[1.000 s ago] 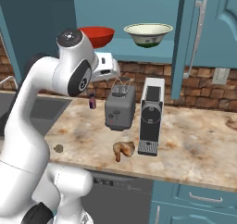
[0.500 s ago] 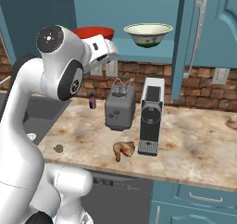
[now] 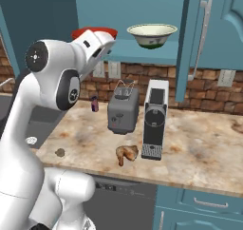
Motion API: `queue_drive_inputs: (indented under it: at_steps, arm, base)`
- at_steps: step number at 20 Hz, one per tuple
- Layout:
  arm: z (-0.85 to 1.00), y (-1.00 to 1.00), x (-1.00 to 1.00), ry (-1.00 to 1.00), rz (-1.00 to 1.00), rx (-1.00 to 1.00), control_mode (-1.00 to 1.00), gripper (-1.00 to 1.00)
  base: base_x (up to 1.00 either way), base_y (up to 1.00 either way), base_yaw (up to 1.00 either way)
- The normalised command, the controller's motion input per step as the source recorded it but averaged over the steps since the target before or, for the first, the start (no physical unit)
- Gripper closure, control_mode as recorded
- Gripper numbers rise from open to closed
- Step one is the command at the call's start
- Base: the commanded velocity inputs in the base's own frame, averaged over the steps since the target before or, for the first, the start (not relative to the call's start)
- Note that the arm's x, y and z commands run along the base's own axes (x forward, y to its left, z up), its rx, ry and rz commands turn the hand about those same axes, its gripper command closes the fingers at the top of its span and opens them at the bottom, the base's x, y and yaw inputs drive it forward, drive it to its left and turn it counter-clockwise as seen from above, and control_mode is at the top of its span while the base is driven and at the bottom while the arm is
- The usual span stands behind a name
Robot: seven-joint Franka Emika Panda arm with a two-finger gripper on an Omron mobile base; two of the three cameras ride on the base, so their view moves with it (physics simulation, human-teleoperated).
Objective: Pick both bowls and place them on the counter. Then place the chicken drumstick in one bowl and place the garlic in the other bowl.
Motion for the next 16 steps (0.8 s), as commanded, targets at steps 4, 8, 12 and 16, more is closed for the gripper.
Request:
queue_drive_inputs:
  at_steps: [4,8,12,16]
  arm:
    - [0.40,0.00,0.22,0.05,-0.04,-0.22,-1.00,-1.00]
    - [0.17,0.02,0.33,0.09,-0.03,-0.15,-1.00,-1.00]
    - [-0.21,-0.01,0.27,0.04,-0.01,-0.02,-1.00,-1.00]
    - [0.01,0.01,0.44,0.10,-0.03,-0.06,-1.00,-1.00]
  base:
    - [0.00,0.00,0.00]
    - [0.00,0.00,0.00]
    - [0.00,0.00,0.00]
    - [0.00,0.00,0.00]
